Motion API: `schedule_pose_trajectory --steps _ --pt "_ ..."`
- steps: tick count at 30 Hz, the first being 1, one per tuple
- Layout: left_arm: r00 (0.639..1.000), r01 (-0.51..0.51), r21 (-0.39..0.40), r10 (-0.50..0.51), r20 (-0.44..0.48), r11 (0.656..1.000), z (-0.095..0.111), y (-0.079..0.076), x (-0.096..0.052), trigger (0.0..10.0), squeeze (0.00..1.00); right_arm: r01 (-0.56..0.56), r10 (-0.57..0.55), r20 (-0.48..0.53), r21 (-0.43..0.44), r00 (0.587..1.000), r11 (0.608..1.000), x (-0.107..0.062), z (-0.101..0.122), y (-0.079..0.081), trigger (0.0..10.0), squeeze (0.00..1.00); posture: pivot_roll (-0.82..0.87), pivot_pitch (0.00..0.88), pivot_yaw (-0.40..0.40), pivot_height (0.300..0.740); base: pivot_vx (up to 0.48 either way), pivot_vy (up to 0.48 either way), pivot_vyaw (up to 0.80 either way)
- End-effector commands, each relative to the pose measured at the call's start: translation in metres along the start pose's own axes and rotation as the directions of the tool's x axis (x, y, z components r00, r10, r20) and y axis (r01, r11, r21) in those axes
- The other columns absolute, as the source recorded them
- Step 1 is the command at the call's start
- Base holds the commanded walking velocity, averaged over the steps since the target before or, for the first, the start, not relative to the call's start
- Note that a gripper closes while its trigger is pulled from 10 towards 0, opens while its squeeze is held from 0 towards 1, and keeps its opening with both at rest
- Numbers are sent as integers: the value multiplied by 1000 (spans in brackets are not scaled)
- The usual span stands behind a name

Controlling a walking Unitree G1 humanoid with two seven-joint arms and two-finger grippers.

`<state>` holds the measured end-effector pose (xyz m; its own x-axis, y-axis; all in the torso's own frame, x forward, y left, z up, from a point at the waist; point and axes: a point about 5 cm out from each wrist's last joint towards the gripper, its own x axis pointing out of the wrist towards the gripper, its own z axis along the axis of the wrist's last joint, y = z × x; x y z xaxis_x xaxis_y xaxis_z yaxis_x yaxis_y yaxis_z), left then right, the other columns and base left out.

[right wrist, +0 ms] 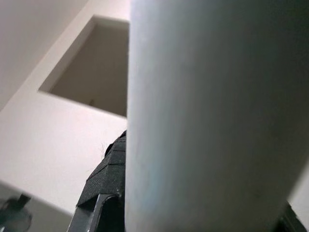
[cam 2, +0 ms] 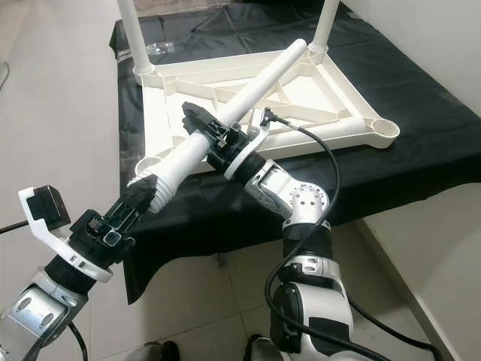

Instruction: Building children table

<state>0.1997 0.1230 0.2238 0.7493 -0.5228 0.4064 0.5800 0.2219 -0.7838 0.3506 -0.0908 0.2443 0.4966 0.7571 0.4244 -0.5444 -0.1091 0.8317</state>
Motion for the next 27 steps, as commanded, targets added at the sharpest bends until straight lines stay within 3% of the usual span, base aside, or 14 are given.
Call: schedule_pose_trajectory --steps 1,2,3,4,14,15,25,26,27 --pt "999 9 -15 -10 -42 1000 -6 -2 -1 10000 0 8 -12 -73 -48 997 999 3 -9 1 0 0 -14 178 13 740 0 0 0" --pt "999 9 -15 -10 -42 1000 -6 -2 -1 10000 0 8 -12 -73 -48 997 999 3 -9 1 0 0 -14 178 13 740 0 0 0" --pt "999 5 -13 -6 -45 1000 -6 -2 -2 10000 0 11 -15 -75 -53 997 999 3 -9 1 9608 0 -14 178 13 740 0 0 0" --pt "999 3 -12 -3 -48 1000 -7 -2 -3 10000 0 12 -17 -75 -55 997 998 3 -8 1 10000 0 -14 178 13 740 0 0 0" --pt "998 -5 -18 4 -56 1000 -10 -2 -7 10000 0 6 -12 -82 -69 997 998 4 -9 2 10000 0 -10 176 13 740 0 0 0" --pt "998 -5 -20 4 -57 1000 -10 -3 -7 10000 0 5 -11 -82 -73 997 997 5 -9 2 0 0 -10 176 13 740 0 0 0" --pt "997 -31 -40 29 -70 999 -13 1 -6 10000 0 22 -26 -60 -63 998 998 5 -6 0 0 0 -14 177 10 740 0 0 0" --pt "997 -44 -35 41 -68 998 -13 2 -6 10000 808 25 -28 -49 -68 998 997 6 -4 0 0 0 -14 175 11 740 0 0 0" --pt "997 -52 -31 50 -67 998 -13 4 -6 10000 808 28 -31 -41 -70 999 997 7 -3 0 0 0 -13 174 10 740 0 0 0"
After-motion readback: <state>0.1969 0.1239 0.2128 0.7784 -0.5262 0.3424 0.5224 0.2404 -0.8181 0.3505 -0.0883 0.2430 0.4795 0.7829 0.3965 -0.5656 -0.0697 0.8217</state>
